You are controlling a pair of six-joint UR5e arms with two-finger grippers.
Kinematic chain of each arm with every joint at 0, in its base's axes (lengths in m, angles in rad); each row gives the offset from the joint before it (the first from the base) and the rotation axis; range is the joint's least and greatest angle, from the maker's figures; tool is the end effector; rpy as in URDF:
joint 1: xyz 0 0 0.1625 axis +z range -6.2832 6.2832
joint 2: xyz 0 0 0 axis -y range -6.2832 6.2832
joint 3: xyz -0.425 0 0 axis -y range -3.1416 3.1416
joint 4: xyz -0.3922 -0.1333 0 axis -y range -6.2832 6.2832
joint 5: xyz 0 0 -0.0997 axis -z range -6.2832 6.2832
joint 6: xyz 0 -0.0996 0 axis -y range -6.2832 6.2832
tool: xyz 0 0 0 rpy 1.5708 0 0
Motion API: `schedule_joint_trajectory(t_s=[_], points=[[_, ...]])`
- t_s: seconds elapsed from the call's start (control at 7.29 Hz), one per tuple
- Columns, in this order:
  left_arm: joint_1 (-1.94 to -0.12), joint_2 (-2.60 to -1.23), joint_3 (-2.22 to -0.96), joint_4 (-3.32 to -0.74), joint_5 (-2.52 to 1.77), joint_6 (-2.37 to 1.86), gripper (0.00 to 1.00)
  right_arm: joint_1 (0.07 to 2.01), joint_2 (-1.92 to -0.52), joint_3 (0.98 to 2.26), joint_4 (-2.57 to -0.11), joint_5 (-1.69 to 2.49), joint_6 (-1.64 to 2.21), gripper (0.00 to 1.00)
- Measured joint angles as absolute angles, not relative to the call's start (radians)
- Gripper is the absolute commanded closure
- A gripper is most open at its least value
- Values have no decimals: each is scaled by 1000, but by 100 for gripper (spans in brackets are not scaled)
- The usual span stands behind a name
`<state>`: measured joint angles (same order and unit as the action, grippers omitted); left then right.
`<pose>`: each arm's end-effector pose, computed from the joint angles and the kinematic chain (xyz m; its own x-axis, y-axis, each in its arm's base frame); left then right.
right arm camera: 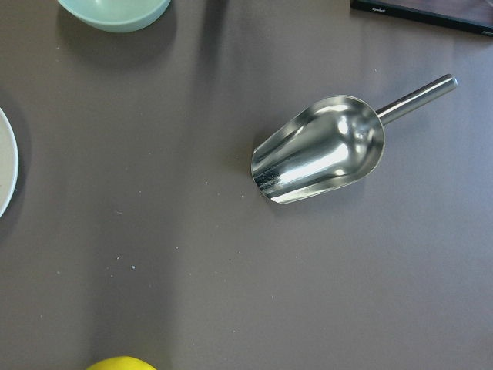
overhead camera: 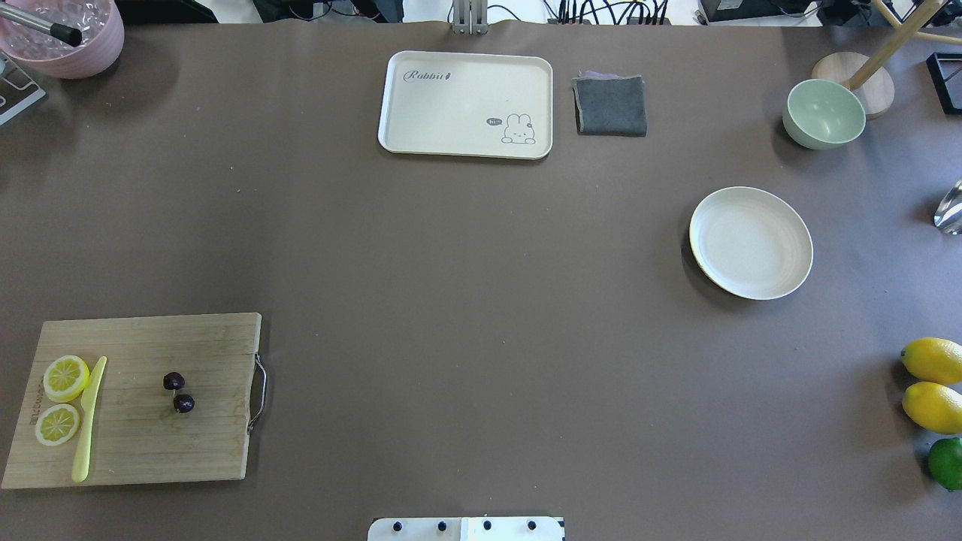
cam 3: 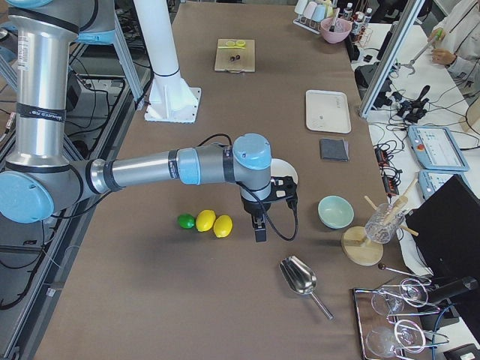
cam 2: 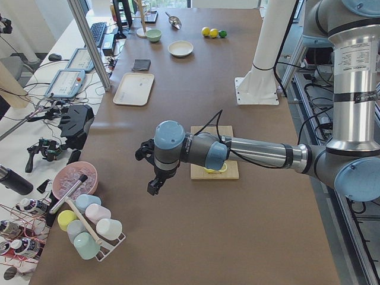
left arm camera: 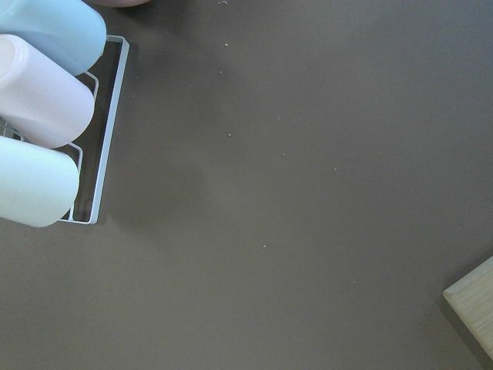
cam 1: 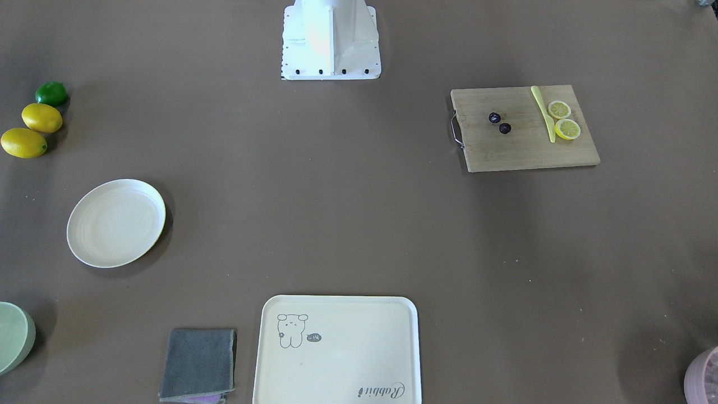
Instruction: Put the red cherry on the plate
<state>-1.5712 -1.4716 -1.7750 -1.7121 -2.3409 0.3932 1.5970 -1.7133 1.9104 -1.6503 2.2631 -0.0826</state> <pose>-0.0641 -0.4620 0.5893 0.6633 0.5281 -0.5302 -0.2747 0.8309 0.4839 0.0810 -0.4303 0.5708 0.7710 -0.1364 0.6221 0.0377 0.9849 0.1692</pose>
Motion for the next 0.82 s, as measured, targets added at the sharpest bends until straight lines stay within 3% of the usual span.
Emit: schedule_joint_trajectory(t_s=[0.82], points=[[-1585,-1420,-1814,-1716,-2326,390,2,1597,-1745,1917,-1648,2336,-89,0]])
